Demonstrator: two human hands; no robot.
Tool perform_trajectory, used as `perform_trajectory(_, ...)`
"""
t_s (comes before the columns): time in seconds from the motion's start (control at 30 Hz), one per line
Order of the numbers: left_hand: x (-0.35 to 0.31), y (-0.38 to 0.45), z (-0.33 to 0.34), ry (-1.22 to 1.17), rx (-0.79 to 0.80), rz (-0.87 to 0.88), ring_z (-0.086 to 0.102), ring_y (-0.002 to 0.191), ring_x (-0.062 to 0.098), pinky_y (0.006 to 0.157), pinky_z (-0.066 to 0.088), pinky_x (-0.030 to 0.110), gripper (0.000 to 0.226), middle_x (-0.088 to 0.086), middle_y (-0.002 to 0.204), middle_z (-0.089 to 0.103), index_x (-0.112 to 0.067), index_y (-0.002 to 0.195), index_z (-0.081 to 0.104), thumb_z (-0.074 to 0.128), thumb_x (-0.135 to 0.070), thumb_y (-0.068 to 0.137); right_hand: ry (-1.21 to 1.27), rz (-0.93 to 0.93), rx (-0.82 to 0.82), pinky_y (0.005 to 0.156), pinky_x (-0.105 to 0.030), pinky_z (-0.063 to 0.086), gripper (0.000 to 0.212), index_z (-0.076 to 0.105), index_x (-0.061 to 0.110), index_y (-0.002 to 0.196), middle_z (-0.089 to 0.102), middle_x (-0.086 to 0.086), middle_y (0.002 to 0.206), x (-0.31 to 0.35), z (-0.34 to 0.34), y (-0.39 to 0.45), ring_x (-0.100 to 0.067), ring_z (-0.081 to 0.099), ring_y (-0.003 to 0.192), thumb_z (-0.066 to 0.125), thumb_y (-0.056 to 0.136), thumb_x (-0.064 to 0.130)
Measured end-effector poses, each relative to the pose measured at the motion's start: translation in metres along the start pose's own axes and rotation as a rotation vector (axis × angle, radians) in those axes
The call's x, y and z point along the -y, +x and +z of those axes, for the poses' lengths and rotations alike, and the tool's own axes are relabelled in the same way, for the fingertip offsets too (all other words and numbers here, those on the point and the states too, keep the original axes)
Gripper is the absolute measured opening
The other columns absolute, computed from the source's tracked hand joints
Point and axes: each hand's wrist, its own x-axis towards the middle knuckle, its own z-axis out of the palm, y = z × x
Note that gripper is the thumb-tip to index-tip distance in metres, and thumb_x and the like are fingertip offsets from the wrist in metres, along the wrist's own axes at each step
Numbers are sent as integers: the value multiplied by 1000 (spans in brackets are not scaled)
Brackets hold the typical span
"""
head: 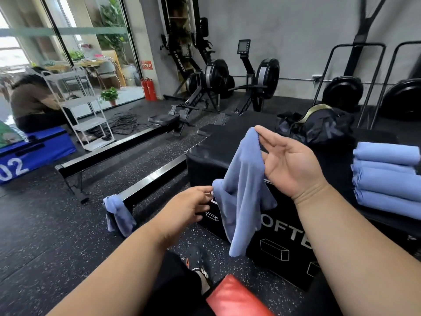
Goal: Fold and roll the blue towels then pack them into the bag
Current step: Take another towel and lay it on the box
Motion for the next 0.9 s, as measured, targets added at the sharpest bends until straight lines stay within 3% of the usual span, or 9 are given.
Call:
perform_trajectory(0.17,15,7,4,8,-114,-84,65,103,15,90,48,36,54,-9,121,71,-41,127,65,59,-56,75,11,-7,6,116,-45,44,52,59,4,147,60,-9,150,7,0,2,-28,57,139,50,97,18)
perform_trajectory(0.3,9,15,13,-1,-98,-75,64,105,17,95,49,38,39,-8,119,71,-34,115,65,64,-65,92,28,-11,10,114,-45,45,60,56,3,148,59,-12,151,10,0,-2,-27,56,141,50,91,19)
perform_trajectory(0.4,2,25,22,-4,-44,-79,65,99,12,93,50,38,39,-10,104,73,-28,108,68,59,-65,97,20,-21,19,110,-43,49,62,55,2,148,59,-13,151,10,-1,-5,-26,56,140,51,88,19)
perform_trajectory(0.53,-5,31,42,-76,92,-121,61,63,1,68,51,20,24,-10,74,63,-24,85,61,65,-41,102,5,-17,39,108,-43,53,69,55,1,148,58,-14,152,13,-2,-8,-28,56,141,62,82,19)
perform_trajectory(0.6,-1,37,49,-91,60,-88,63,65,1,65,51,18,7,-9,79,68,-26,97,65,72,-28,99,-1,-10,49,111,-44,51,68,54,1,149,57,-14,152,14,-3,-8,-27,57,139,61,84,19)
perform_trajectory(0.7,2,42,48,-146,13,-48,69,69,1,67,53,21,41,-8,85,78,-24,130,63,78,-17,93,-23,0,50,119,-45,42,60,55,2,149,57,-14,152,15,-7,-7,-29,56,141,50,92,21)
perform_trajectory(0.8,3,45,42,-181,-18,-15,69,68,-3,80,51,27,41,-10,85,79,-23,134,64,73,-13,96,-52,-3,55,122,-47,38,60,57,3,148,56,-13,154,17,-12,-7,-30,54,141,49,91,23)
perform_trajectory(0.9,-1,51,25,-253,-128,65,64,64,0,79,52,26,36,-8,80,77,-18,133,64,65,-5,99,-103,-43,-8,113,-47,49,61,57,5,148,58,-9,152,20,-18,-6,-31,63,126,52,89,21)
